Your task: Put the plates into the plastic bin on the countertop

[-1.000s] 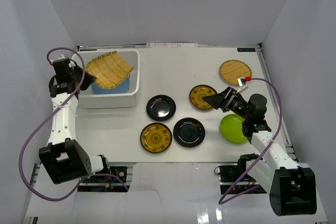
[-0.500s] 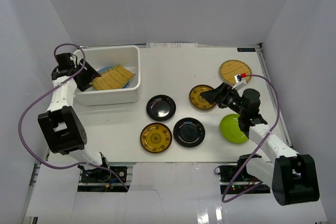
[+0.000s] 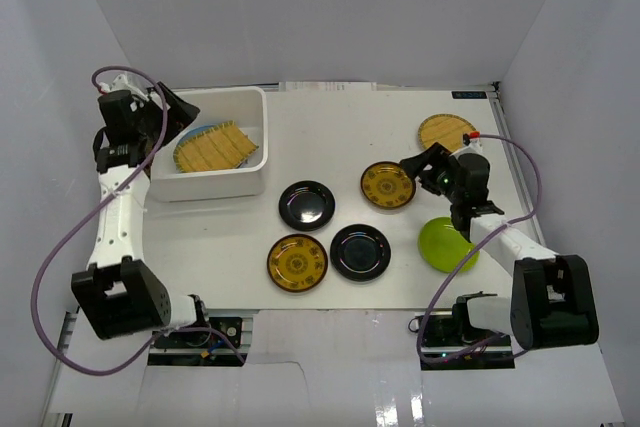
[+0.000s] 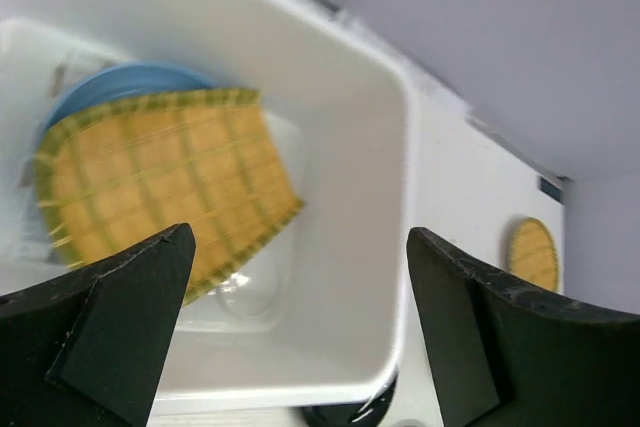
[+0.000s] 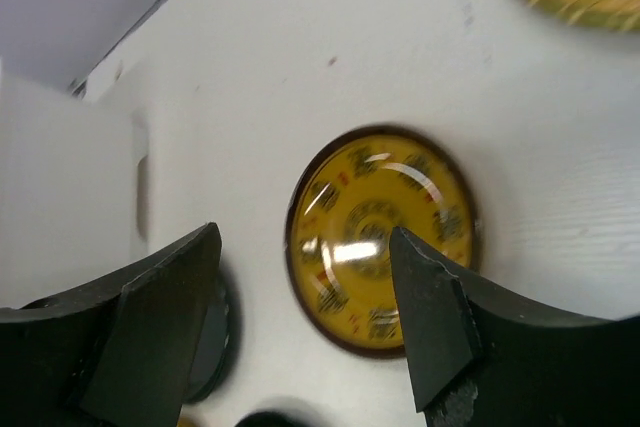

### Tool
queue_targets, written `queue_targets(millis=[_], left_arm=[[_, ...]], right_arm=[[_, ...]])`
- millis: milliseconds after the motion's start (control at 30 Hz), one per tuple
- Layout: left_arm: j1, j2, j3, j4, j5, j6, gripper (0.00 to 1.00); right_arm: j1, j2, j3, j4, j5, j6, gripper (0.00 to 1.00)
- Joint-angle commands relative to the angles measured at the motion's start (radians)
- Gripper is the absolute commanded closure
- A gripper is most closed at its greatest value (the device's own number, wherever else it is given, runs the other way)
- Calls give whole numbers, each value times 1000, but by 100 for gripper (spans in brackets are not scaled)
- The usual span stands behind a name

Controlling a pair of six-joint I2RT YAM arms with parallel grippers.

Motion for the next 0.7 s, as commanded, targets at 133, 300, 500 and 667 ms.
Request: queue_targets(millis=[133, 300, 500, 667], left_arm=[[-196, -193, -129, 264, 182, 3, 2], [-394, -250, -244, 322, 282, 29, 2], [-578, -265, -334, 374, 347, 37, 2], [-638, -267, -334, 374, 352, 62, 2]], right_arm=[[-128, 155, 127, 6, 297, 3, 31], [-256, 272, 145, 26, 291, 70, 30], [-327, 433, 223, 64, 202, 124, 26], [-342, 596, 311, 132, 148, 236, 33]])
